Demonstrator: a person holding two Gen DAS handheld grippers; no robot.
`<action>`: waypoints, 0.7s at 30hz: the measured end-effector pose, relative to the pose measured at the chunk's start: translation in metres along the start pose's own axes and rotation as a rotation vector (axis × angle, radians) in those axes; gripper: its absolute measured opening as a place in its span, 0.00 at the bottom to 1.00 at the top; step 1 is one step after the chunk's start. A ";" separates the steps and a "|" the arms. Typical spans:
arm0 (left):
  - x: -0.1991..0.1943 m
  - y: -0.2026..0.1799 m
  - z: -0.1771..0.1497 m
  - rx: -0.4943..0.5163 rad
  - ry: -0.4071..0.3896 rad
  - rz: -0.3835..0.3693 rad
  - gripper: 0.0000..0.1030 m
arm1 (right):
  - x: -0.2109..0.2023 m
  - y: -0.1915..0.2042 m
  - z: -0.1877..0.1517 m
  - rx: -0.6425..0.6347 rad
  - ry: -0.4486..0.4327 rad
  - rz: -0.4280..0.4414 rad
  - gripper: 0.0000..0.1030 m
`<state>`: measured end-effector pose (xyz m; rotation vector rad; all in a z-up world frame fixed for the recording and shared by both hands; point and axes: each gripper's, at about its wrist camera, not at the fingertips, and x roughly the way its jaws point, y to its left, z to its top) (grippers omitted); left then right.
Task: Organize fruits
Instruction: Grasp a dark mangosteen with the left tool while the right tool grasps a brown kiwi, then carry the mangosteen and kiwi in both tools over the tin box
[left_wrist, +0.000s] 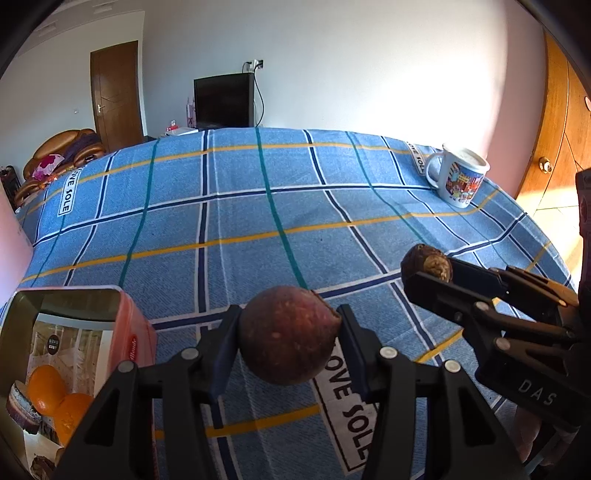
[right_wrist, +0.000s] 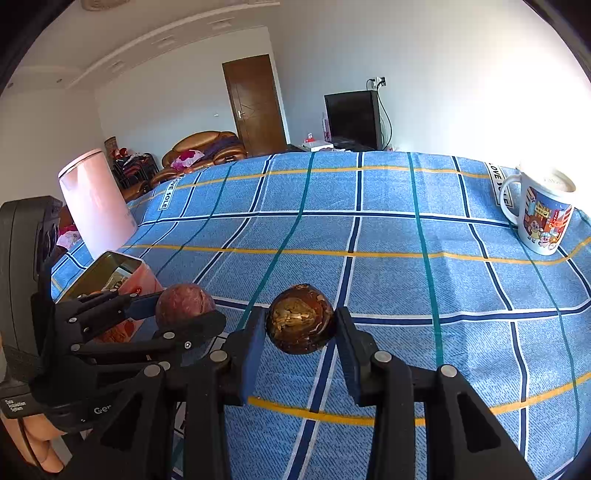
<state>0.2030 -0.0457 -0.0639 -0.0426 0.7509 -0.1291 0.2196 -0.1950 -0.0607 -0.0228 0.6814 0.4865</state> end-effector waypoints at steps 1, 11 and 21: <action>-0.003 0.000 0.000 0.002 -0.012 0.002 0.52 | -0.002 0.001 0.000 -0.004 -0.008 0.002 0.39; -0.021 -0.002 -0.002 0.019 -0.108 0.015 0.52 | -0.014 0.005 -0.001 -0.028 -0.080 0.011 0.39; -0.034 -0.004 -0.006 0.035 -0.171 0.029 0.52 | -0.023 0.009 -0.003 -0.052 -0.132 0.010 0.39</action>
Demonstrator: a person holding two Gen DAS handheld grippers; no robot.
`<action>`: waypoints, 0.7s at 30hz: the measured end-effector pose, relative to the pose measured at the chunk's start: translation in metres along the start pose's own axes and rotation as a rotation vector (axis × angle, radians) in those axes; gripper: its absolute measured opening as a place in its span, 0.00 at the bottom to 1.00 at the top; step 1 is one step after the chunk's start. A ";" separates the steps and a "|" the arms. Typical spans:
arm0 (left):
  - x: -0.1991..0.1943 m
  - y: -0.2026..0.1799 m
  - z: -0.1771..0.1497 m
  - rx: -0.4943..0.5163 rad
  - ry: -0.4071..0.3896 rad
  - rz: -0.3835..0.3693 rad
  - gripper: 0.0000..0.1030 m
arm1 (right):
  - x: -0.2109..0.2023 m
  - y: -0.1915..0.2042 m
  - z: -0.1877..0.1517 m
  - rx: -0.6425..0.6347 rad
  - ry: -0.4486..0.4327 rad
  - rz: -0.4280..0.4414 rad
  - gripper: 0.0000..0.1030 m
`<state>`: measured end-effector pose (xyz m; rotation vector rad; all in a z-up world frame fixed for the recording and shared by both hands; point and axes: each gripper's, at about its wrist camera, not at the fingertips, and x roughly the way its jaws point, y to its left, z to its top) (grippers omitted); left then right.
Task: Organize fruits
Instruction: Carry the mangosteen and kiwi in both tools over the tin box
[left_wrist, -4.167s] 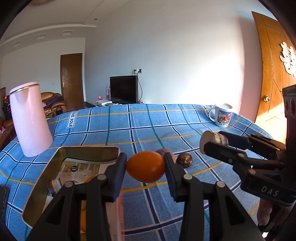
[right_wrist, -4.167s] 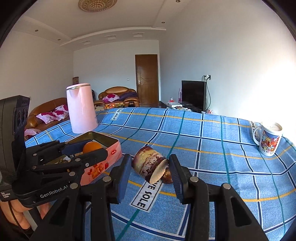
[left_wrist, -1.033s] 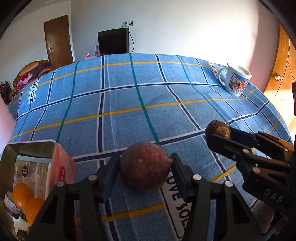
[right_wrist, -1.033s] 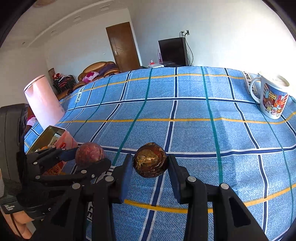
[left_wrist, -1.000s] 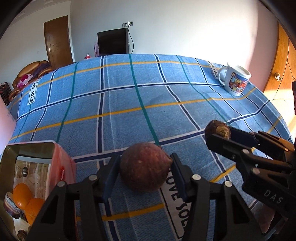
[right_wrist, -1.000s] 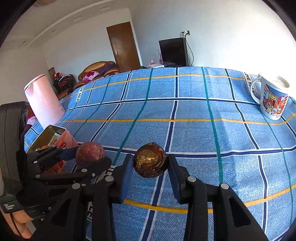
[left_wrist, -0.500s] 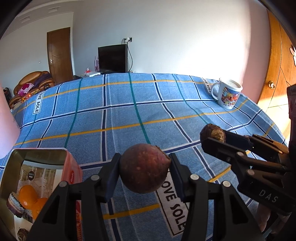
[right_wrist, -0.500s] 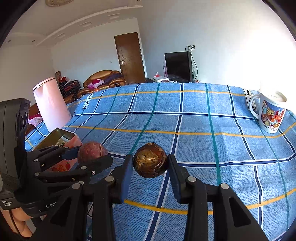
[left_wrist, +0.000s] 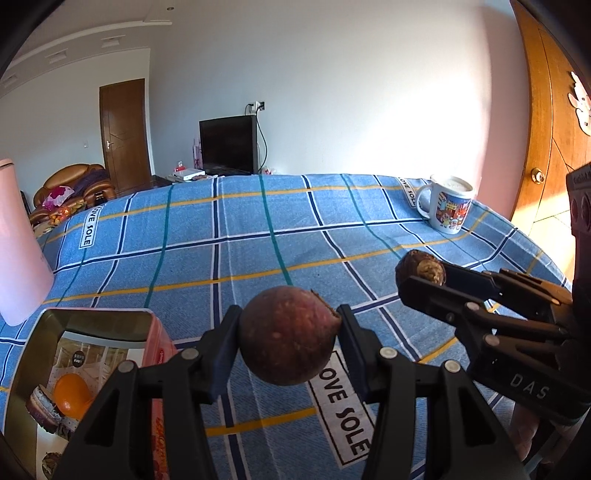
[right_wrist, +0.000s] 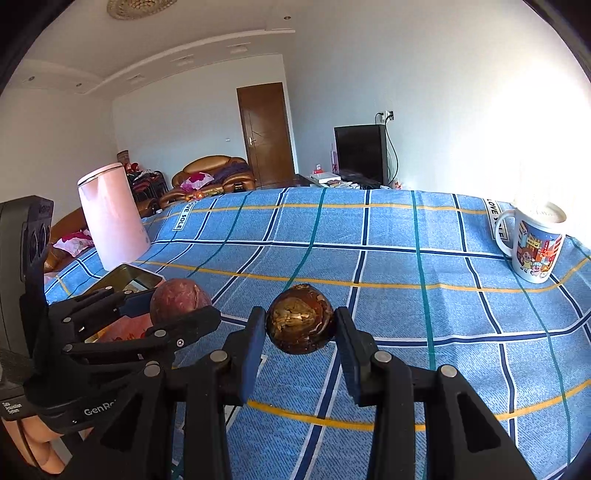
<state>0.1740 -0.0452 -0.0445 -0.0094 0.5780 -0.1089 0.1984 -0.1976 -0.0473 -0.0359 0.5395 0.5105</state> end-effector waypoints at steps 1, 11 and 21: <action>-0.001 -0.001 0.000 0.001 -0.005 0.003 0.52 | -0.001 0.000 0.000 -0.002 -0.006 -0.001 0.39; -0.011 -0.001 -0.001 0.007 -0.059 0.017 0.52 | -0.006 0.000 0.000 -0.012 -0.041 -0.002 0.39; -0.022 -0.001 -0.003 0.008 -0.112 0.030 0.52 | -0.017 0.006 -0.003 -0.040 -0.097 -0.015 0.39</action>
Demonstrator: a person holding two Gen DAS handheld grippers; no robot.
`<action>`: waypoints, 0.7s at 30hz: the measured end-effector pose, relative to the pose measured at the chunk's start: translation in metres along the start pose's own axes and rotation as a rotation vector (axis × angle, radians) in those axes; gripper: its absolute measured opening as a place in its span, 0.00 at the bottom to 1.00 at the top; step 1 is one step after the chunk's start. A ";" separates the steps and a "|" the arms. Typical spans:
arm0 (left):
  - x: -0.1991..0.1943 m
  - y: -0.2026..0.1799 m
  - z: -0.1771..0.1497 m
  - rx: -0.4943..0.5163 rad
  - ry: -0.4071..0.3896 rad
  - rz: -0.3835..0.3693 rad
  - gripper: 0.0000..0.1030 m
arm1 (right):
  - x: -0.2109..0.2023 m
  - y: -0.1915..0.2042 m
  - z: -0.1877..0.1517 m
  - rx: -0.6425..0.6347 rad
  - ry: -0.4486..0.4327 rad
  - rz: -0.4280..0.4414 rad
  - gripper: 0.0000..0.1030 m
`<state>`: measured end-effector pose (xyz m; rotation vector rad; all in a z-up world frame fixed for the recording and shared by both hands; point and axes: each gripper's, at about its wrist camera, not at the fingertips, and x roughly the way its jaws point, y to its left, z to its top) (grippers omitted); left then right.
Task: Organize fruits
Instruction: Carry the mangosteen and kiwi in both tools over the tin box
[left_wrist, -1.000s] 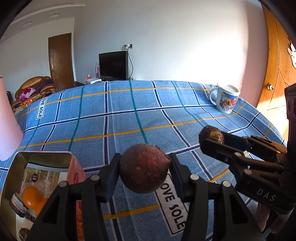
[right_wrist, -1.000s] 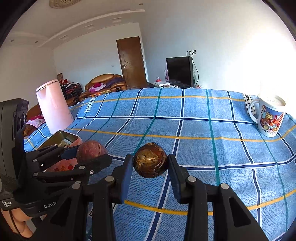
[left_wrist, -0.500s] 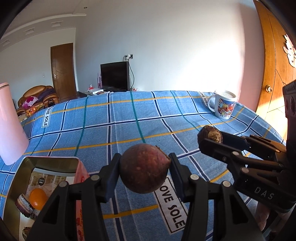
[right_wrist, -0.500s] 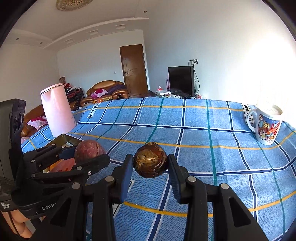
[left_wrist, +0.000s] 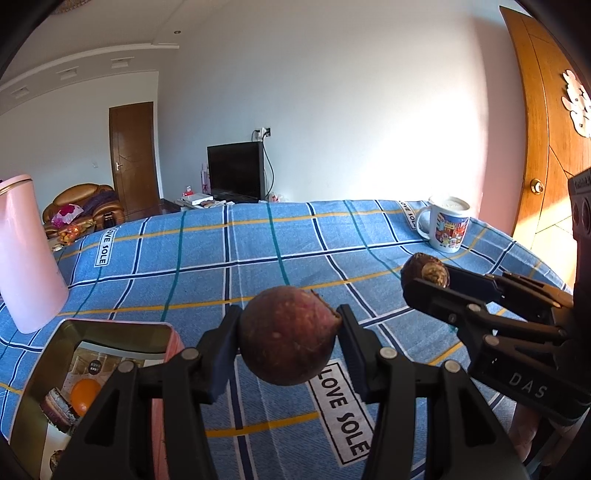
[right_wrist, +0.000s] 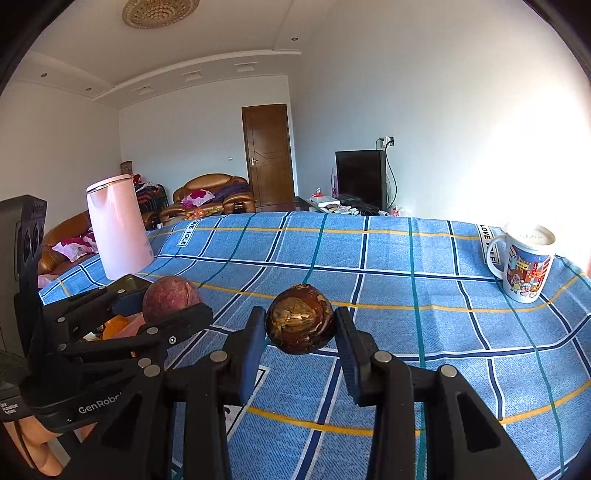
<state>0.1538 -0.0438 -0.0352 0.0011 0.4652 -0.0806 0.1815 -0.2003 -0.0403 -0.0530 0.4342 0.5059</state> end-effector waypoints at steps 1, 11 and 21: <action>-0.001 0.000 0.000 0.001 -0.005 0.001 0.52 | -0.001 0.001 0.000 -0.002 -0.004 0.000 0.39; -0.010 -0.002 -0.001 0.007 -0.052 0.014 0.52 | -0.009 0.004 0.001 -0.020 -0.045 -0.009 0.39; -0.019 -0.001 -0.002 0.009 -0.097 0.019 0.52 | -0.016 0.006 0.000 -0.030 -0.077 -0.014 0.39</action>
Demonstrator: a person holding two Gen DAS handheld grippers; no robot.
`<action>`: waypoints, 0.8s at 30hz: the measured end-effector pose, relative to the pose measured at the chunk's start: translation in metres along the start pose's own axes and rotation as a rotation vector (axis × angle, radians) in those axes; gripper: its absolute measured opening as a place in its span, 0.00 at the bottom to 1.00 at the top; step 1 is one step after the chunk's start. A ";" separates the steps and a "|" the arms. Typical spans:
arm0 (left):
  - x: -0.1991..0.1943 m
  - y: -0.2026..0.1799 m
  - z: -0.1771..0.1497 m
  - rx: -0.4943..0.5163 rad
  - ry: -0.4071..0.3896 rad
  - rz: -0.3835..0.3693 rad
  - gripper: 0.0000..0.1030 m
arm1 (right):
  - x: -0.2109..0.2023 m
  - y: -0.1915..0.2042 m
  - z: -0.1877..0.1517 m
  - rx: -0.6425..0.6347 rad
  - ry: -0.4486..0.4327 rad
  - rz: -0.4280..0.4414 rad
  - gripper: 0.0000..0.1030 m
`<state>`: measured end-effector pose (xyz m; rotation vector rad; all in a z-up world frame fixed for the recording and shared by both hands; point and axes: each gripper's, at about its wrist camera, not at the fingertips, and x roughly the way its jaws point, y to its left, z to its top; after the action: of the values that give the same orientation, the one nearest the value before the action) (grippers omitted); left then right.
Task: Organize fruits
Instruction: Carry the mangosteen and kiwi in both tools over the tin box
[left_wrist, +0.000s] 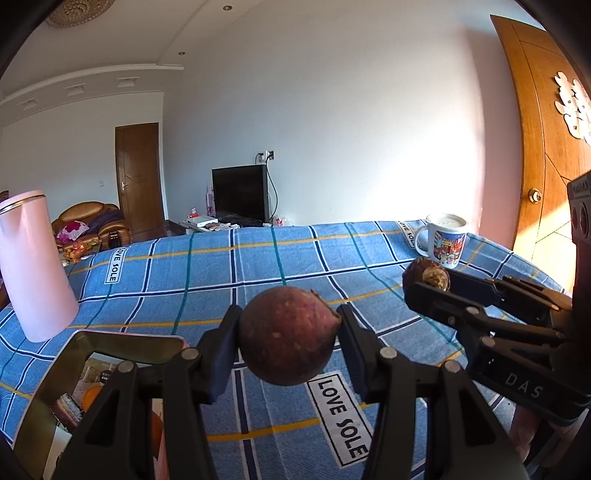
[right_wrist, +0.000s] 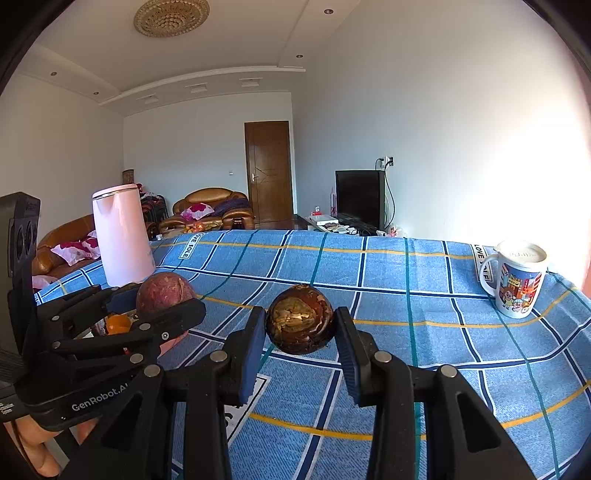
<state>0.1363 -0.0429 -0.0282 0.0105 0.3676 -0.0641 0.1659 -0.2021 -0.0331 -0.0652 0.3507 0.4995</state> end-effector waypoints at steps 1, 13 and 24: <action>0.000 0.000 0.000 0.000 -0.003 0.000 0.52 | -0.001 0.000 0.000 -0.002 -0.004 -0.001 0.39; -0.010 0.001 -0.001 0.005 -0.046 0.012 0.52 | -0.008 0.002 -0.001 -0.016 -0.043 -0.009 0.39; -0.018 -0.002 0.000 0.012 -0.091 0.036 0.52 | -0.017 0.004 0.000 -0.025 -0.090 -0.020 0.39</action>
<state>0.1193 -0.0433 -0.0222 0.0263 0.2763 -0.0312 0.1503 -0.2062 -0.0276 -0.0707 0.2555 0.4852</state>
